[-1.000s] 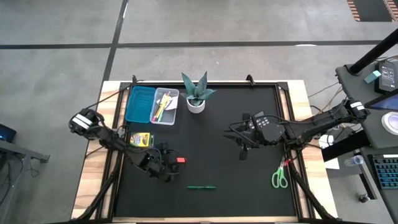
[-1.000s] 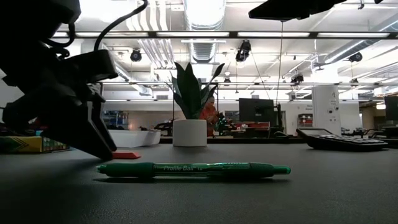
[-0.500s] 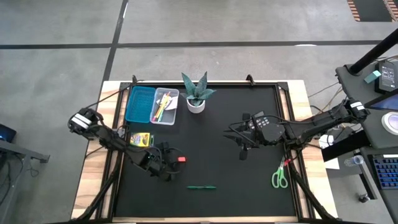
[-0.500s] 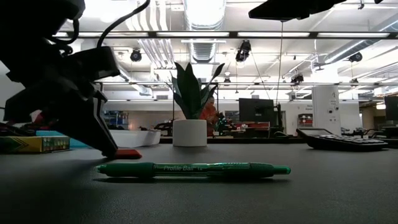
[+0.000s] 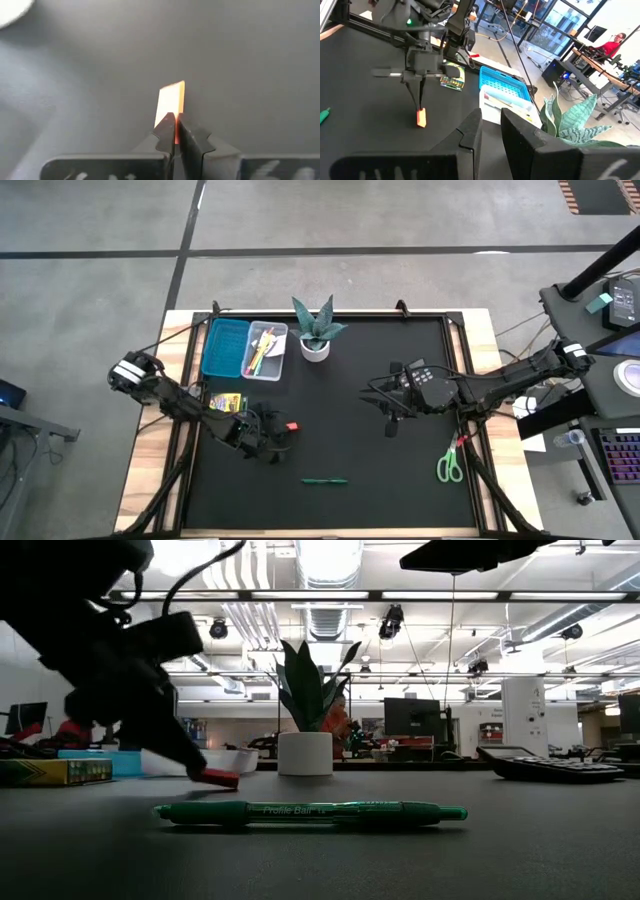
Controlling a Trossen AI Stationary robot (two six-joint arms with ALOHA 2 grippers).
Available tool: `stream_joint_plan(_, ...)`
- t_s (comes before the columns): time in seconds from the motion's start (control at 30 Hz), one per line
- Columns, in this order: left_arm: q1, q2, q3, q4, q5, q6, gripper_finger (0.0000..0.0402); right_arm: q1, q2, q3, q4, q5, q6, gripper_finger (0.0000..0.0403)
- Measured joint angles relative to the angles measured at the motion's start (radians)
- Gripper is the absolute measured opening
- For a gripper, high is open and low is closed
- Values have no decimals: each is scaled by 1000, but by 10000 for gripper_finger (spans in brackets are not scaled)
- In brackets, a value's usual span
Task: Pack school essentials
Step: Put the orange eraser into the blue supply box
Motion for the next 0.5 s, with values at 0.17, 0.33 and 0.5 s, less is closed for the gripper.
stream_joint_plan(0.17,34,-24,1,4,-14,-31,1,0,0,0,0,0,0,61)
stream_joint_plan(0.33,71,-31,1,10,-14,-60,1,0,0,0,0,0,0,61)
stream_joint_plan(0.5,126,-37,1,-21,-14,-161,1,0,0,0,0,0,3,61)
